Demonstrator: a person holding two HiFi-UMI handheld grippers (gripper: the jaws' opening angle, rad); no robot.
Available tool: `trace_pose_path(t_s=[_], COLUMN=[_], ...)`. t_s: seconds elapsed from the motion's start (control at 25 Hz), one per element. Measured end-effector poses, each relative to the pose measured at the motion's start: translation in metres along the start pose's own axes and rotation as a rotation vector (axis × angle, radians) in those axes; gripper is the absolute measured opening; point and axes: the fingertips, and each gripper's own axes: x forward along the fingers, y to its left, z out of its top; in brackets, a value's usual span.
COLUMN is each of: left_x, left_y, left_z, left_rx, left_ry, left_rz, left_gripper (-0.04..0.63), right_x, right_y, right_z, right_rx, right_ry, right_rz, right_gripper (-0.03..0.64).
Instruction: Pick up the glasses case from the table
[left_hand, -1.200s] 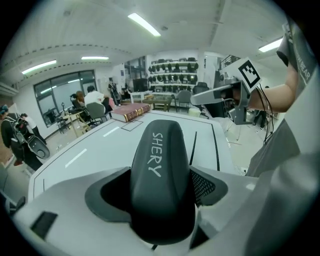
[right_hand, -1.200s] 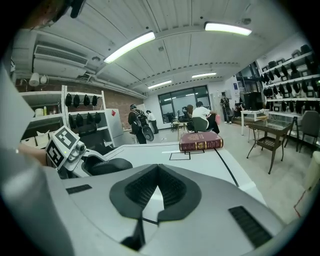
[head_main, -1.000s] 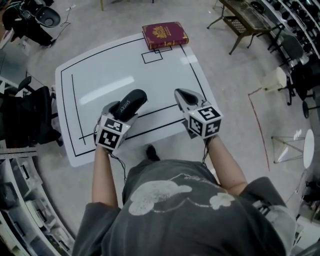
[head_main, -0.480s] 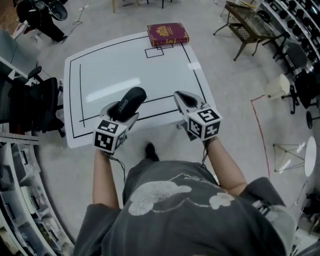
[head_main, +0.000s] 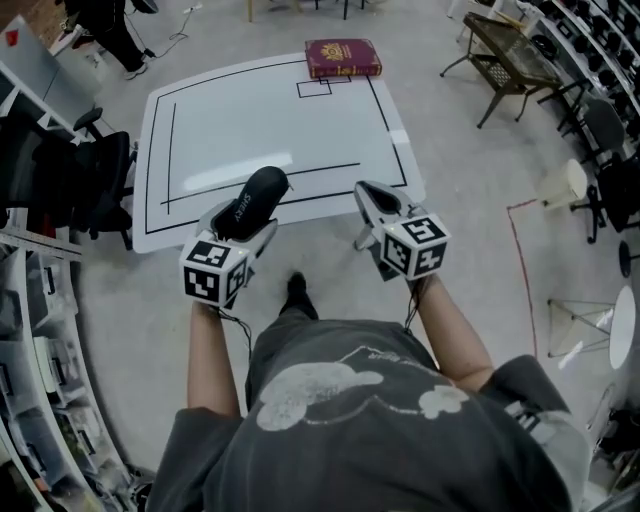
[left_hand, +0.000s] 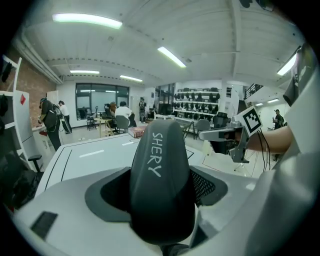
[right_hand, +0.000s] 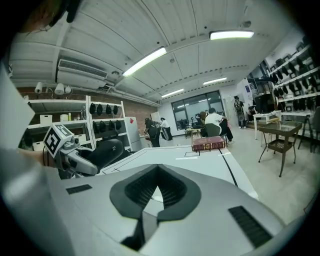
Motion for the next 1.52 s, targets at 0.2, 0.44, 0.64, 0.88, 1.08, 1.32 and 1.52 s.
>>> trace_pose_path(t_s=[0.2, 0.44, 0.64, 0.88, 1.08, 1.32, 1.52], left_x=[-0.027, -0.056, -0.077, -0.095, -0.101, -0.111, -0.134], left_y=[-0.035, -0.082, -0.12, -0.147, -0.151, -0.152, -0.155], left_z=[-0.019, -0.049, -0.067, -0.077, -0.085, -0.108, -0.124], left_rx=[-0.029, -0.059, -0.082, -0.1, -0.113, -0.144, -0.167], left_ry=[-0.015, -0.004, 0.01, 0.016, 0.016, 0.024, 0.01], left_rz=[0.03, 0.05, 0.058, 0.055, 0.067, 0.061, 0.05], left_gripper=[0.345, 0.345, 0.345, 0.345, 0.345, 0.345, 0.345], right_x=[-0.032, -0.073, -0.104, -0.121, -0.121, -0.121, -0.133], right_y=[0.017, 0.03, 0.038, 0.048, 0.053, 0.07, 0.098], right_z=[-0.015, -0.039, -0.059, -0.074, -0.081, -0.088, -0.096], right_rx=[-0.01, 0.0, 0.022, 0.027, 0.033, 0.01, -0.028], right_ry=[0.007, 0.011, 0.024, 0.04, 0.037, 0.05, 0.073], right_rz=[0.041, 0.078, 0.104, 0.107, 0.121, 0.13, 0.134], right_gripper=[-0.002, -0.002, -0.002, -0.002, -0.002, -0.002, -0.002])
